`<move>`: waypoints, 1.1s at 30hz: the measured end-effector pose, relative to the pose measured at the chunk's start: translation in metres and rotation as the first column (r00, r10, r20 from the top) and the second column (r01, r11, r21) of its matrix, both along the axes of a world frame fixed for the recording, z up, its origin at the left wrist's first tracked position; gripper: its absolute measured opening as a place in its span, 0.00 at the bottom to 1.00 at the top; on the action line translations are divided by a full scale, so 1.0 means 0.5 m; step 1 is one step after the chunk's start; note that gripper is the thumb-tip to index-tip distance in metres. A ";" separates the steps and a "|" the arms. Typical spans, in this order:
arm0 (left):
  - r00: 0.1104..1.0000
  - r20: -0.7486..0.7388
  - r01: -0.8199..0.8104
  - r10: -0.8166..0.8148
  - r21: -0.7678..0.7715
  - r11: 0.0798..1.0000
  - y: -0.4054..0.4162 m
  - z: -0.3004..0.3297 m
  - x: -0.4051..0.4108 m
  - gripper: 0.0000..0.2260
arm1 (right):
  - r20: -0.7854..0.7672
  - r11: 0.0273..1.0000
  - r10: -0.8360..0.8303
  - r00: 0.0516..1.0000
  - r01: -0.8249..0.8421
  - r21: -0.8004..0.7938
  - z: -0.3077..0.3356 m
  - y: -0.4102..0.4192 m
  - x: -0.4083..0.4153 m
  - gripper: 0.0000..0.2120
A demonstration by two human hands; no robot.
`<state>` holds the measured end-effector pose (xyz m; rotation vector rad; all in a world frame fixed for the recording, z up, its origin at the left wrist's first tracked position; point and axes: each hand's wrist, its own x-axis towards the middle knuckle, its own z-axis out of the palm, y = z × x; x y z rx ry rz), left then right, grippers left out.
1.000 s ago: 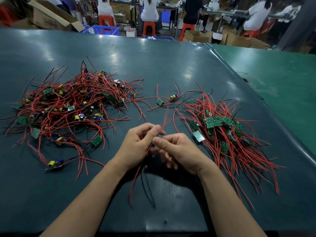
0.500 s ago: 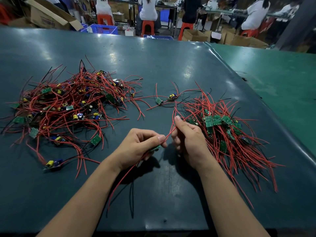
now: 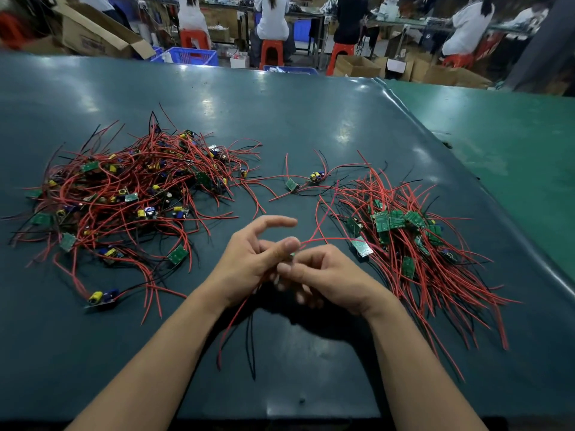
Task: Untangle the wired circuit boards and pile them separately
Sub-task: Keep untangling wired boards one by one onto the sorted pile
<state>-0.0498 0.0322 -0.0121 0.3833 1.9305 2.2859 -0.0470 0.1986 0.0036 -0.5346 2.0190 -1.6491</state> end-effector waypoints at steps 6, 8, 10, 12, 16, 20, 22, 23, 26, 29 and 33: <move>0.996 -0.084 -0.001 -0.003 -0.049 0.999 -0.004 0.003 -0.003 0.29 | -0.010 0.996 -0.072 0.997 0.072 -0.056 -0.005 -0.008 -0.003 0.14; 0.997 -0.065 -0.035 0.030 -0.076 0.997 -0.004 0.001 -0.006 0.32 | 0.009 0.985 -0.152 0.988 0.152 -0.081 -0.012 -0.011 -0.005 0.16; 0.993 -0.074 -0.097 0.093 -0.051 0.994 0.001 -0.002 -0.009 0.32 | -0.016 0.949 -0.280 0.960 0.274 -0.153 -0.015 -0.015 -0.008 0.14; 0.966 -0.085 -0.245 0.244 -0.001 0.969 0.006 -0.005 -0.016 0.29 | -0.063 0.853 -0.477 0.877 0.444 -0.274 -0.012 -0.015 -0.014 0.13; 0.837 -0.081 -0.538 0.541 0.062 0.841 -0.001 -0.012 -0.034 0.19 | 0.067 0.435 -0.823 0.564 0.703 -0.563 0.004 0.008 -0.035 0.12; 0.837 -0.114 -0.539 0.535 -0.009 0.842 0.000 -0.016 -0.036 0.13 | 0.448 0.113 -0.795 0.409 0.826 -0.552 0.004 0.033 -0.051 0.13; 0.845 -0.166 -0.522 0.509 -0.046 0.852 0.003 -0.015 -0.033 0.11 | 0.524 0.142 -0.731 0.437 0.848 -0.510 0.002 0.034 -0.052 0.13; 0.840 -0.199 -0.526 0.506 -0.065 0.848 0.003 -0.014 -0.030 0.11 | 0.506 0.180 -0.735 0.452 0.849 -0.497 0.001 0.031 -0.052 0.14; 0.804 -0.282 -0.570 0.524 -0.112 0.814 0.001 -0.011 -0.023 0.10 | 0.426 0.314 -0.754 0.500 0.844 -0.435 0.001 0.020 -0.049 0.20; 0.791 -0.299 -0.592 0.534 -0.152 0.792 0.001 -0.010 -0.018 0.11 | 0.419 0.432 -0.716 0.558 0.826 -0.362 0.005 0.015 -0.043 0.26; 0.803 -0.299 -0.577 0.515 -0.180 0.796 0.000 -0.014 -0.020 0.08 | 0.501 0.410 -0.613 0.611 0.788 -0.459 0.008 0.021 -0.043 0.28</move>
